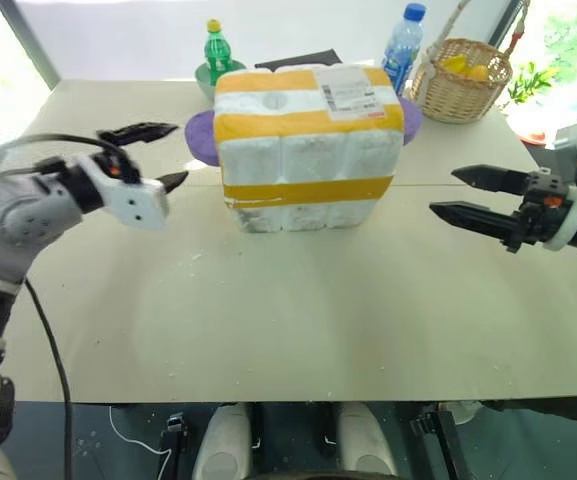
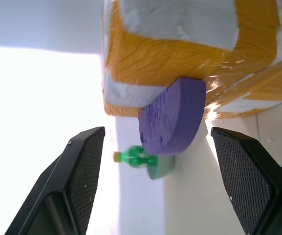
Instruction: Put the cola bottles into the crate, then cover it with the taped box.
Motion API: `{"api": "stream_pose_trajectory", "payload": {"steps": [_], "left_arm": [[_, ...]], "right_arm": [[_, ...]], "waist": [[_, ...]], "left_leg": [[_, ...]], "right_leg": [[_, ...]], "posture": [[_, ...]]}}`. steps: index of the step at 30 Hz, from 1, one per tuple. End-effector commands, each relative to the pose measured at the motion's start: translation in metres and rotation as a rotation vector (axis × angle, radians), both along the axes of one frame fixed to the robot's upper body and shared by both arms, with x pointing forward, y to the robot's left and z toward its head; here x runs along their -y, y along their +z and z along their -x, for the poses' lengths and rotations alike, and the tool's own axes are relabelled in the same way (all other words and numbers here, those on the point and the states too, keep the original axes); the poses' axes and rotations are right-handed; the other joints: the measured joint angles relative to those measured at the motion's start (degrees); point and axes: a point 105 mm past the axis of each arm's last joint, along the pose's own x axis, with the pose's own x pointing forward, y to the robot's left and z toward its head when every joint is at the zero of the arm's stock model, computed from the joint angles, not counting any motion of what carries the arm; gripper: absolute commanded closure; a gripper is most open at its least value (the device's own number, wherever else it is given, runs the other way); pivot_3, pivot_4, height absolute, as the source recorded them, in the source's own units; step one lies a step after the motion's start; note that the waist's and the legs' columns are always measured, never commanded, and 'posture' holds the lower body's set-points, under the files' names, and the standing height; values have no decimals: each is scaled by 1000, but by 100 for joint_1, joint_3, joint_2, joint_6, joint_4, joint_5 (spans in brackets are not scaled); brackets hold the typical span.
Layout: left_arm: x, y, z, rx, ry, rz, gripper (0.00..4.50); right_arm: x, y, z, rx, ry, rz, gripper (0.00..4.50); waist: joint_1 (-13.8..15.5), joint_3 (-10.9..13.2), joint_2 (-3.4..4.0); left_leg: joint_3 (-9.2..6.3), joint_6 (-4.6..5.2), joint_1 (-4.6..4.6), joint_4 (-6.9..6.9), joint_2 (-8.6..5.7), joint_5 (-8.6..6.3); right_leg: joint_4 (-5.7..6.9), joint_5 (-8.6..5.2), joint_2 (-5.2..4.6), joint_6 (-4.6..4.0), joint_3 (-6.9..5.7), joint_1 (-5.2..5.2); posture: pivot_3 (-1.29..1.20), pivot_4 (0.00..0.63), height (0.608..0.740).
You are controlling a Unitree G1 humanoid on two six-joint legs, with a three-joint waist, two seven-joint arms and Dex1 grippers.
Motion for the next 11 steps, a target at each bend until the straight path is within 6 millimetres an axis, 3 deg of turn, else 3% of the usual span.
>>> {"api": "stream_pose_trajectory", "payload": {"steps": [1, 3, 5, 11], "left_arm": [[-41, 7, 9, -395, 103, 479, 889], [-52, 3, 22, -694, 83, 683, 889], [-52, 6, 42, -923, 9, 767, 889], [-52, 31, 64, -1057, -75, 743, 889]], "right_arm": [[5, 5, -1, 19, 4, 27, 0], [7, 5, -5, 10, 18, 41, 0], [7, 7, -9, 4, 34, 48, 0], [-2, 11, -19, -5, 114, 68, 0]], "waist": [[-16, 0, 0], [-29, 2, -3], [-54, 4, -2], [-28, 2, 3]], "left_leg": [[0, 0, 2, 0, 1, 0], [-3, 1, 6, 0, 1, 0], [-7, 2, 6, 0, 3, -1], [-8, 2, 10, -3, -3, -2]], "right_leg": [[0, -1, 1, 0, 0, 1], [1, -2, 2, 0, 0, 1], [2, -3, 7, 0, -1, 1], [0, -10, 8, 3, -1, 4]], "posture": [[0, 150, 740], [0, 150, 740], [0, 150, 740], [0, 150, 740]]}}
